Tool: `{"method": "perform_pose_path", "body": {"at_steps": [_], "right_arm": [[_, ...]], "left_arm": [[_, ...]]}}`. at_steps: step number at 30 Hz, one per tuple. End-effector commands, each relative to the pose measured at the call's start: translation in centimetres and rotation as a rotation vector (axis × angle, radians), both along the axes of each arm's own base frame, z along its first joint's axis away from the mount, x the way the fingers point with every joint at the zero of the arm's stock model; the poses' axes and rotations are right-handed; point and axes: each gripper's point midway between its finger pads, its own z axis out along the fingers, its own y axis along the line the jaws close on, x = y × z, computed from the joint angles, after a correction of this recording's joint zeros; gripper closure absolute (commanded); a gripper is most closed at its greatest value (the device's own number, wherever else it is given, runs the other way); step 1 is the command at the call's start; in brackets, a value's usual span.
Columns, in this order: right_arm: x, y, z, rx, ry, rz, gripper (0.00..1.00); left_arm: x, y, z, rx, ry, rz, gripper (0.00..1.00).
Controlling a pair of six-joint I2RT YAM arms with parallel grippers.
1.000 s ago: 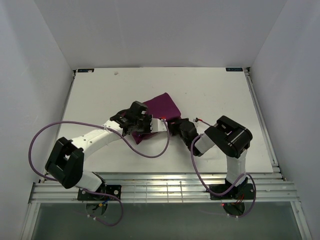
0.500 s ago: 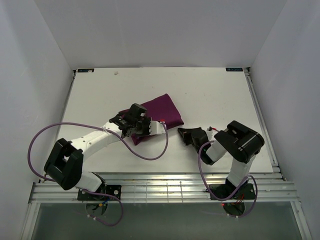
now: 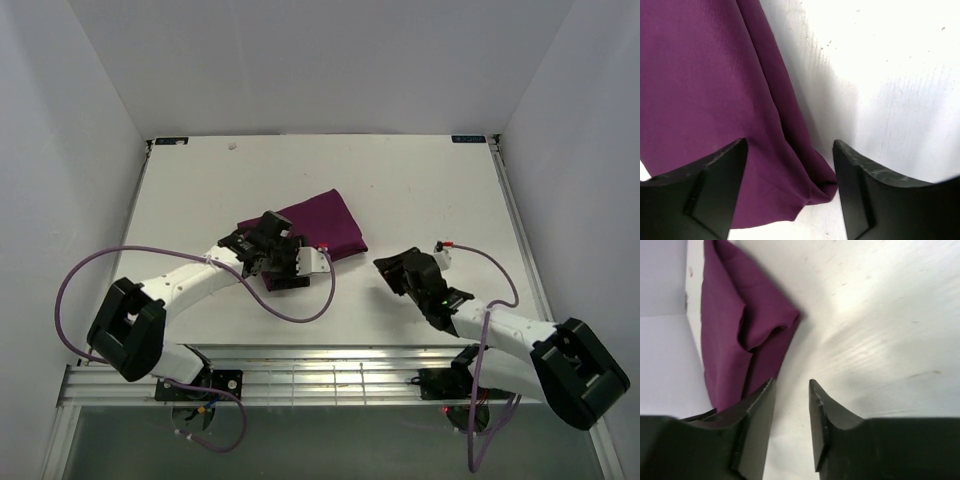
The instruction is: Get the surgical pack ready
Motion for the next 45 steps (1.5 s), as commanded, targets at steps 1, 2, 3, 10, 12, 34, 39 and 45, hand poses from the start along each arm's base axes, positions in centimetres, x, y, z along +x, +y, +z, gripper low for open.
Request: {"method": "perform_pose_path", "body": {"at_steps": [1, 2, 3, 10, 12, 34, 39, 45], "right_arm": [[-1.6, -4.4, -2.3, -0.252, 0.057, -0.028, 0.57], [-1.3, -4.6, -1.5, -0.257, 0.028, -0.023, 0.52], [-0.8, -5.2, -1.0, -0.272, 0.011, -0.03, 0.5], [5.3, -6.8, 7.0, -0.523, -0.194, 0.103, 0.38], [7.6, -6.0, 9.4, -0.588, -0.26, 0.195, 0.34], [15.4, 7.7, 0.4, -0.392, -0.162, 0.975, 0.34], [13.9, 8.3, -1.4, -0.291, -0.113, 1.022, 0.46], [13.9, 6.4, -1.6, -0.232, -0.101, 0.931, 0.83]], "left_arm": [[-0.4, -0.4, 2.2, -0.066, 0.002, 0.011, 0.19], [-0.3, -0.6, 2.8, -0.077, 0.0, 0.017, 0.14], [-0.2, -0.7, 3.2, -0.086, 0.001, 0.025, 0.14], [-1.4, -3.5, 10.1, -0.304, 0.07, 0.047, 0.11], [-2.3, -3.9, 11.7, -0.37, 0.103, 0.057, 0.11], [9.2, 12.5, -0.4, -0.526, 0.729, 1.327, 0.19], [8.7, 11.8, -2.8, -0.523, 0.812, 1.335, 0.28], [9.5, 11.3, -4.0, -0.54, 0.848, 1.325, 0.55]]}}
